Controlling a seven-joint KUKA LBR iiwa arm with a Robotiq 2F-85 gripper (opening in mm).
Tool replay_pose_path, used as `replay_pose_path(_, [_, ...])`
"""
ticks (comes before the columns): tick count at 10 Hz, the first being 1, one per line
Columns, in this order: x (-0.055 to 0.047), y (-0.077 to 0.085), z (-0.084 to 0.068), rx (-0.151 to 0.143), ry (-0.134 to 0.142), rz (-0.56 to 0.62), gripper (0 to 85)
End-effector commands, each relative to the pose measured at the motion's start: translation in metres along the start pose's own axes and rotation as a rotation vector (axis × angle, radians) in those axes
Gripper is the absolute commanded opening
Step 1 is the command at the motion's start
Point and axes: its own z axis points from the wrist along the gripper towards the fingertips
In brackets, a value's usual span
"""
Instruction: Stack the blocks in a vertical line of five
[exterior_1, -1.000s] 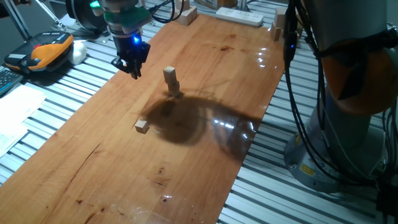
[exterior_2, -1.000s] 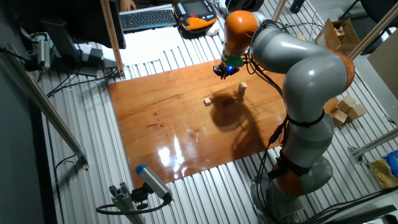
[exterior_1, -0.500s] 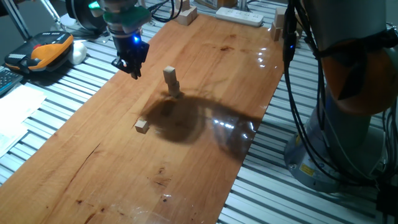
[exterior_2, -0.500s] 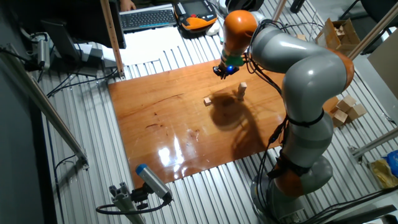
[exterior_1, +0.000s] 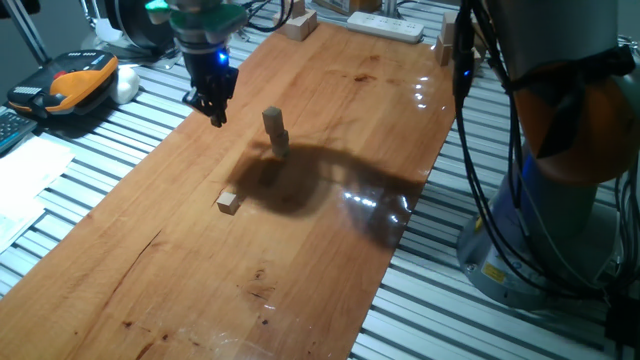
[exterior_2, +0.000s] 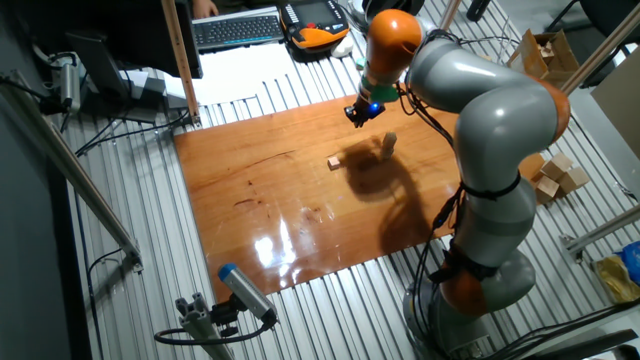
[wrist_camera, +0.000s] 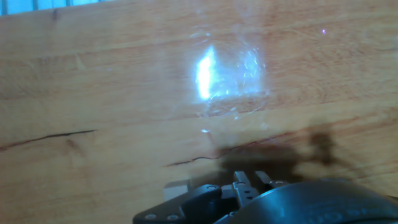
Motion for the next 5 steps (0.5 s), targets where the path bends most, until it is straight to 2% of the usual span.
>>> replay_pose_path(1, [0.0,0.0,0.0,0.012,0.005,0.009,0.0])
replay_pose_path(3, [0.0,0.006,0.003,0.04,0.003,0.038,0.0])
replay_pose_path(5, [-0.003,0.016,0.005,0.043,-0.015,0.025,0.0])
